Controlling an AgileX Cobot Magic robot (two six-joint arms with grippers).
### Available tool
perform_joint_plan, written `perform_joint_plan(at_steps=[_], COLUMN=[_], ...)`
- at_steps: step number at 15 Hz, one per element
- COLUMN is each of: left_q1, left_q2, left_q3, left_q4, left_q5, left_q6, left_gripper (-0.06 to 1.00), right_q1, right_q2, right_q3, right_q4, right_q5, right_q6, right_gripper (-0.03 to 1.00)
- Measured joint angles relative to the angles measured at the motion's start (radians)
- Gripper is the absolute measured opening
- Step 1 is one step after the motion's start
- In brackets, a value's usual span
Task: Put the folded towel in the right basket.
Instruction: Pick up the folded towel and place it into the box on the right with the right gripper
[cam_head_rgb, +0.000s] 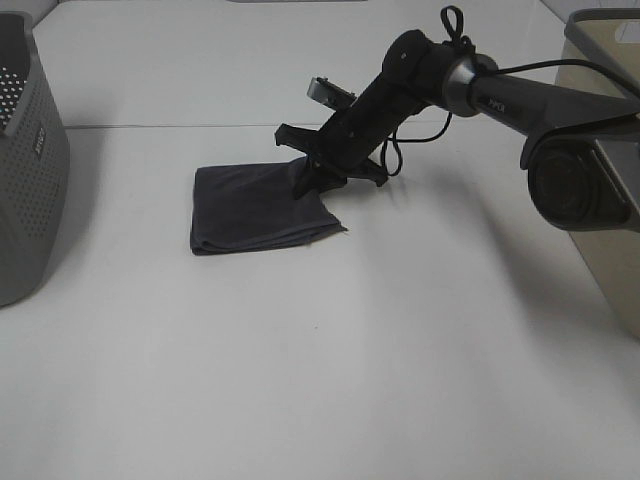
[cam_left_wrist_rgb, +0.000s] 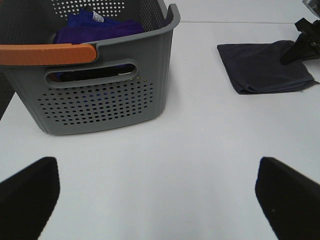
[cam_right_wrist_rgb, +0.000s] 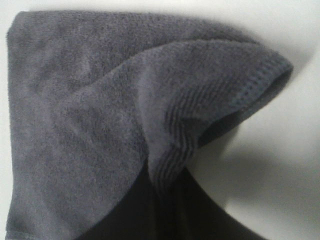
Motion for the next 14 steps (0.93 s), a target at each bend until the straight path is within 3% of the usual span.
perform_joint_plan(at_steps=[4, 8, 10, 11, 14], left_q1=[0.000, 0.000, 0.000, 0.000, 0.000], left_q2=[0.000, 0.000, 0.000, 0.000, 0.000], left_q3=[0.000, 0.000, 0.000, 0.000, 0.000], left_q4=[0.000, 0.000, 0.000, 0.001, 0.001], left_q5=[0.000, 0.000, 0.000, 0.000, 0.000], left_q6=[0.000, 0.000, 0.000, 0.000, 0.000], left_gripper=[0.99, 0.99, 0.99, 0.99, 0.99], right_q1=[-0.049, -0.179, -0.257, -0.372, -0.521], right_q2=[-0.179, -0.398, -0.498, -0.632, -0.789], right_q3=[-0.128, -0.188, -0.157, -0.064, 0.127], right_q4=[-0.075, -0.104, -0.139, -0.224, -0.303], right_q5=[0.166, 0.175, 0.177, 0.177, 0.180], right_q6=[0.000, 0.000, 0.000, -0.011, -0.089], right_gripper=[0.04, 0.04, 0.04, 0.04, 0.04])
